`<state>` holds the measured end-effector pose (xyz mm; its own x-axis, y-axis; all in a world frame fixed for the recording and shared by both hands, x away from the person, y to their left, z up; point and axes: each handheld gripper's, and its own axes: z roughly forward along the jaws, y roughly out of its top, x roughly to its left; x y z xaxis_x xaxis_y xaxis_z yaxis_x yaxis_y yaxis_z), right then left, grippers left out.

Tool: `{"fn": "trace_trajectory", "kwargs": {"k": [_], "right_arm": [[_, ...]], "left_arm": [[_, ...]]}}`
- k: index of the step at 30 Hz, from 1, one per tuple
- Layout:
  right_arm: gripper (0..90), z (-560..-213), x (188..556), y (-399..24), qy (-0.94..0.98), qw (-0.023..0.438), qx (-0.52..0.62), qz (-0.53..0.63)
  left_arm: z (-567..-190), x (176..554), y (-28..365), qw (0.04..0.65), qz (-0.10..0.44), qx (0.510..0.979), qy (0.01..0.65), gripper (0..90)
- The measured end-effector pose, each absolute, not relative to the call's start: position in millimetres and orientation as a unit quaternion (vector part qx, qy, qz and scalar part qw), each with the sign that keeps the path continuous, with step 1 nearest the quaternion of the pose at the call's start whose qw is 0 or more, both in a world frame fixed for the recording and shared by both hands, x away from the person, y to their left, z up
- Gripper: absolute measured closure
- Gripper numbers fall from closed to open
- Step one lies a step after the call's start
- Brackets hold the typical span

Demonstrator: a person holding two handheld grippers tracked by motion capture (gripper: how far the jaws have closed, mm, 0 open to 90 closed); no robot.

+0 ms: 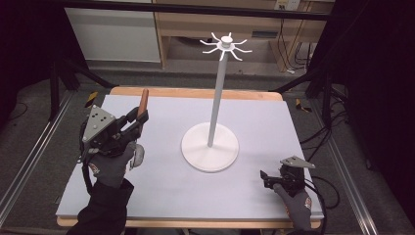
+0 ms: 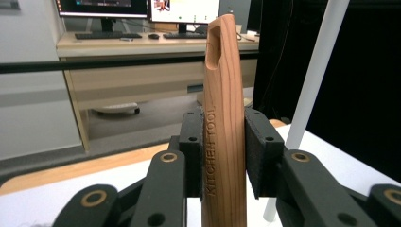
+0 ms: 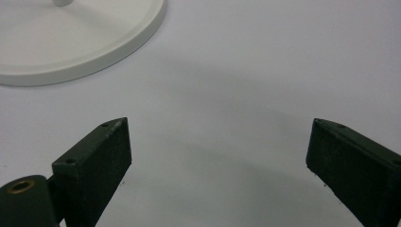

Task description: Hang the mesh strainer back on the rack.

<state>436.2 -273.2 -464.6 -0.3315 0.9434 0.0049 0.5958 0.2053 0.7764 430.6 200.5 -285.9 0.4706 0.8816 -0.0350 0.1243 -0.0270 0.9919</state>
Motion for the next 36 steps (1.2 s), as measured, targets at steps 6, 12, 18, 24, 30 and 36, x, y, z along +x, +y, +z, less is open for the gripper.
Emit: {"fn": "trace_trajectory", "kwargs": {"k": [6,12,18,24,30,36], "right_arm": [[7.8,-463.6,435.0,-274.3,0.735,0.25,0.522,0.352],[7.8,-463.9,435.2,-274.1,0.735,0.249,0.522,0.354],[7.8,-463.8,435.3,-274.5,0.736,0.25,0.52,0.355],[7.7,-463.7,435.8,-274.4,0.733,0.25,0.524,0.354],[7.7,-463.7,435.7,-274.3,0.734,0.25,0.523,0.353],[7.7,-463.8,435.8,-274.3,0.734,0.25,0.524,0.352]], "left_arm": [[-276.8,432.4,194.2,0.588,0.329,0.628,0.391,70.5],[-266.5,433.0,185.7,0.597,0.33,0.623,0.383,70.6],[-257.4,434.6,178.9,0.607,0.333,0.615,0.377,70.5],[-249.2,437.4,174.8,0.619,0.339,0.603,0.372,70.5],[-242.1,438.8,172.4,0.624,0.346,0.597,0.368,70.5],[-235.6,442.8,168.8,0.629,0.345,0.593,0.367,70.5]]}}
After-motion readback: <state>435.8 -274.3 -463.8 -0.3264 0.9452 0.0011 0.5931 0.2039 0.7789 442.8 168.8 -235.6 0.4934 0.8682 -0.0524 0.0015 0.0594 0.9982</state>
